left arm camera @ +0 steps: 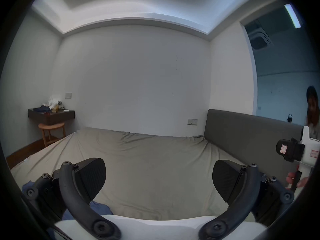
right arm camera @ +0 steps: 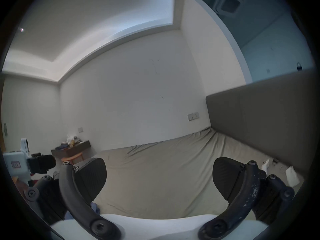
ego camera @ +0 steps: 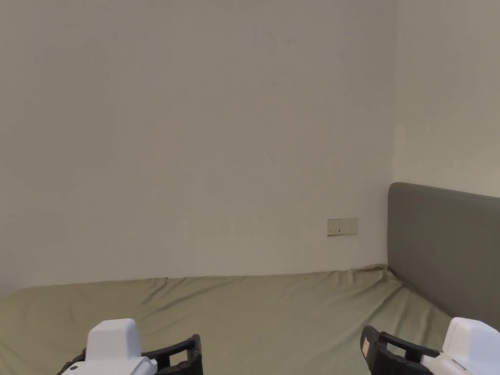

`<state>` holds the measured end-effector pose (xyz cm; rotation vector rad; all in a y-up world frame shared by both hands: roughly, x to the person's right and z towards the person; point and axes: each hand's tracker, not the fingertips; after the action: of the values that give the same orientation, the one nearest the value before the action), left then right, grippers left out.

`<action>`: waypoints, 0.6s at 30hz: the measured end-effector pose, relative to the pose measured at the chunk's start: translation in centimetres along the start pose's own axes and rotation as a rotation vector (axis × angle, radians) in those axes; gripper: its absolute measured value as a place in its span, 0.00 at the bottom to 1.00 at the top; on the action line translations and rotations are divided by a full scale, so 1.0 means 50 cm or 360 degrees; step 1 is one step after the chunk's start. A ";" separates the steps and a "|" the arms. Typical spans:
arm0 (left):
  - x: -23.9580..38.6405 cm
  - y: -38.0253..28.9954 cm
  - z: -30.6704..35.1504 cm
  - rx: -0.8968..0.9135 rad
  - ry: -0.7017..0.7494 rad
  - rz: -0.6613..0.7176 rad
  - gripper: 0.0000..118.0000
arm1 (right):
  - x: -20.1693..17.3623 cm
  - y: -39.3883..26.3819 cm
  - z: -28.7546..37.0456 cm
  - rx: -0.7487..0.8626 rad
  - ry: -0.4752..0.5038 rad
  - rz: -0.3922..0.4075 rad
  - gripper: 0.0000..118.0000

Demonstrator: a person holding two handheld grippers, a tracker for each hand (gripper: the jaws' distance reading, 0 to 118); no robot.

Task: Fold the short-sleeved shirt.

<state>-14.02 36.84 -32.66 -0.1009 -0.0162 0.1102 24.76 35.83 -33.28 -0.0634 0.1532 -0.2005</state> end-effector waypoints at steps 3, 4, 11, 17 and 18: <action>0.004 0.003 0.004 0.0053 0.0036 -0.0068 1.00 | -0.019 0.010 0.003 0.0039 0.0021 0.0065 1.00; 0.006 0.005 0.005 0.0064 0.0056 -0.0117 1.00 | -0.025 0.012 0.004 0.0046 0.0001 0.0095 1.00; 0.010 0.019 0.012 0.0102 0.0029 -0.0130 1.00 | -0.028 0.008 0.001 0.0044 -0.0023 0.0113 1.00; 0.008 0.015 0.013 0.0107 0.0027 -0.0141 1.00 | -0.026 0.008 0.005 0.0039 -0.0046 0.0163 1.00; 0.006 0.014 0.013 0.0101 0.0031 -0.0117 1.00 | -0.028 0.010 0.007 0.0028 -0.0051 0.0166 1.00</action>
<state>-13.80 37.62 -32.09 -0.0377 0.0033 0.0364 23.55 36.64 -32.78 -0.0411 0.1222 -0.0969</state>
